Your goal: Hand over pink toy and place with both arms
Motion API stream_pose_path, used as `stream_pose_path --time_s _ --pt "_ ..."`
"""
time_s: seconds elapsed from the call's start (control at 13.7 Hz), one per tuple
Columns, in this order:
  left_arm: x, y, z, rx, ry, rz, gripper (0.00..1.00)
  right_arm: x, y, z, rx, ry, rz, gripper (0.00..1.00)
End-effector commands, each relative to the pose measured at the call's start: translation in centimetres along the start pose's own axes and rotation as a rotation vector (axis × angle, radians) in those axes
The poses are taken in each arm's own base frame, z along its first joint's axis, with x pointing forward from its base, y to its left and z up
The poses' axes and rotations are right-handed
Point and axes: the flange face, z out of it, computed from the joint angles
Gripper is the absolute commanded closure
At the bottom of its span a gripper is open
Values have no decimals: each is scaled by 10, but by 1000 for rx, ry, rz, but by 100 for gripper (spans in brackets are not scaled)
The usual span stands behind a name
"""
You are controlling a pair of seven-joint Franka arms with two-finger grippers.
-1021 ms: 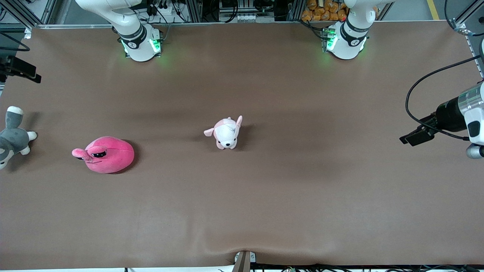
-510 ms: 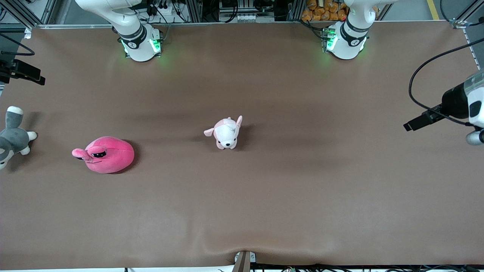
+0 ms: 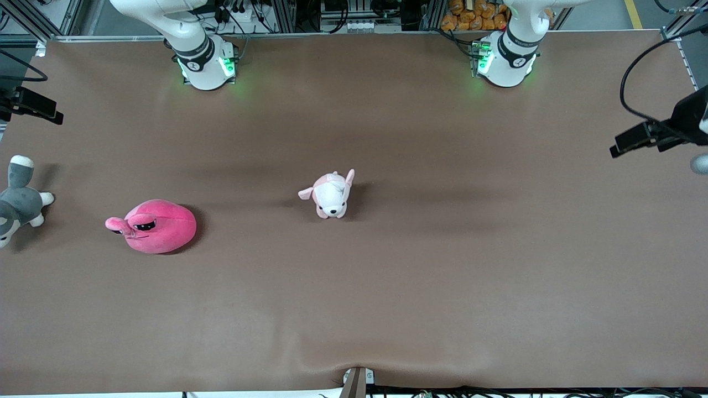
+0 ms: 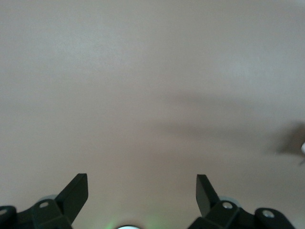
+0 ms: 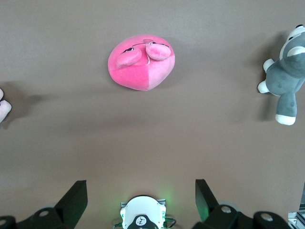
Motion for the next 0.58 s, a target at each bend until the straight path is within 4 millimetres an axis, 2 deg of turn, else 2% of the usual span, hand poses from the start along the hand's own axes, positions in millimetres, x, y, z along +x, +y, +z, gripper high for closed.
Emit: stream_pose_path --time_s 0.0,0.15,0.29,0.51 --pt "-22 8 -13 42 -5 135 0 0 2 -3 -8 -4 17 0" --pt "-32 18 -20 88 -16 229 0 0 3 -3 -2 -2 18 0" --pt "-41 21 -24 89 -37 239 0 1 3 -4 -3 3 16 0" --pt "-41 23 -25 84 -35 225 0 2 2 -4 30 10 8 0"
